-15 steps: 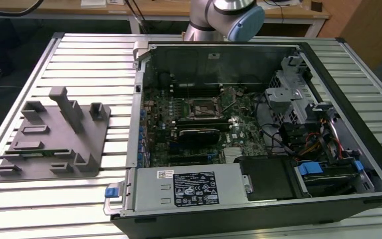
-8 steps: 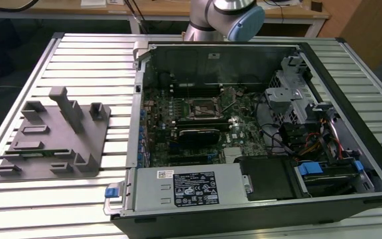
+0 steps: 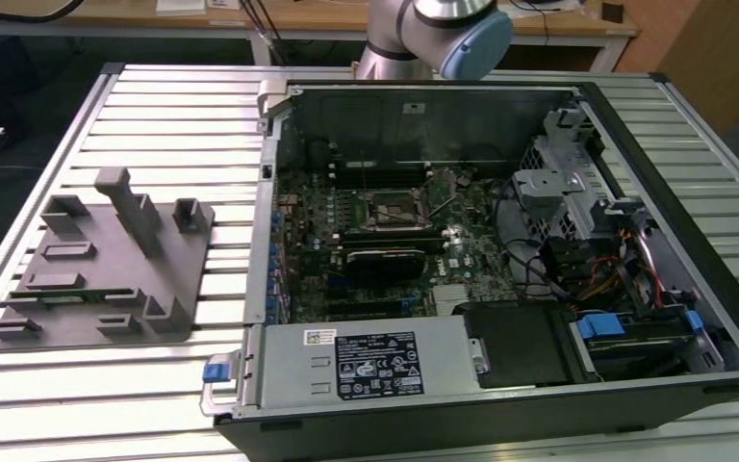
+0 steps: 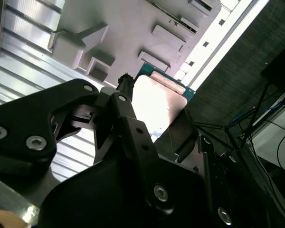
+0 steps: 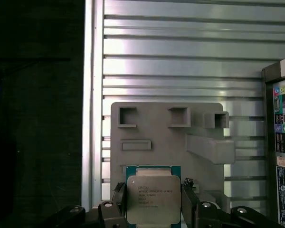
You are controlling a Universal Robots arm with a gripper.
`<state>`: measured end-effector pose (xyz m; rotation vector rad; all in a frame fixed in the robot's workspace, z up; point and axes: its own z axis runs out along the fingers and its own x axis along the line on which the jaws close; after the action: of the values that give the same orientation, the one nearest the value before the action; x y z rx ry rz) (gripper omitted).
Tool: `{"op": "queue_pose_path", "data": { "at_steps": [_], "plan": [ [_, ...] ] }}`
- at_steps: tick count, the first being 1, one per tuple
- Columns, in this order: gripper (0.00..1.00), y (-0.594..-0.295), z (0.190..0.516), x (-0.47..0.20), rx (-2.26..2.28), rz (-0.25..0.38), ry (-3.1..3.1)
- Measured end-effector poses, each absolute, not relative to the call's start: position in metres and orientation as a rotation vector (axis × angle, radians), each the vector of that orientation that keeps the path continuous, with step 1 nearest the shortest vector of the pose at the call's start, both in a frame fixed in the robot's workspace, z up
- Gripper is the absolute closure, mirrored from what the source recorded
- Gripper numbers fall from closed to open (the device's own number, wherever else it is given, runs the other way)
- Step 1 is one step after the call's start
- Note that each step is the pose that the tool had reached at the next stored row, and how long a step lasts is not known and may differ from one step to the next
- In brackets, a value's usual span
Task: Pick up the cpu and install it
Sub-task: 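Pick up the cpu and move it towards the insertion slot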
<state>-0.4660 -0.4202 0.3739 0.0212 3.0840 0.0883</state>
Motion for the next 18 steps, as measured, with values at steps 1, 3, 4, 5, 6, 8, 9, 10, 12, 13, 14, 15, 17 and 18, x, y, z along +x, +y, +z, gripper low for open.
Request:
{"op": "queue_pose_path", "data": {
  "at_steps": [1,3,4,5,6,8,9,10,12,13,14,15,17,18],
  "plan": [
    [0.46,-0.42,0.374,-0.464,0.021,0.088,3.084],
    [0.46,-0.42,0.374,-0.461,0.021,0.088,3.084],
    [0.46,-0.42,0.374,-0.458,0.021,0.088,3.084],
    [0.46,-0.42,0.374,-0.456,0.021,0.088,3.084],
    [0.46,-0.42,0.374,-0.454,0.021,0.088,3.084],
    [0.46,-0.42,0.374,-0.448,0.021,0.088,3.084],
    [0.46,-0.42,0.374,-0.445,0.021,0.088,3.084],
    [0.46,-0.42,0.374,-0.442,0.021,0.088,3.084],
    [0.46,-0.42,0.374,-0.437,0.021,0.088,3.084],
    [0.46,-0.42,0.374,-0.434,0.021,0.088,3.084],
    [0.46,-0.42,0.374,-0.43,0.021,0.088,3.084],
    [0.46,-0.42,0.374,-0.427,0.021,0.089,3.084],
    [0.46,-0.42,0.374,-0.421,0.021,0.089,3.084],
    [0.46,-0.42,0.374,-0.417,0.021,0.089,3.084]
  ]
}}
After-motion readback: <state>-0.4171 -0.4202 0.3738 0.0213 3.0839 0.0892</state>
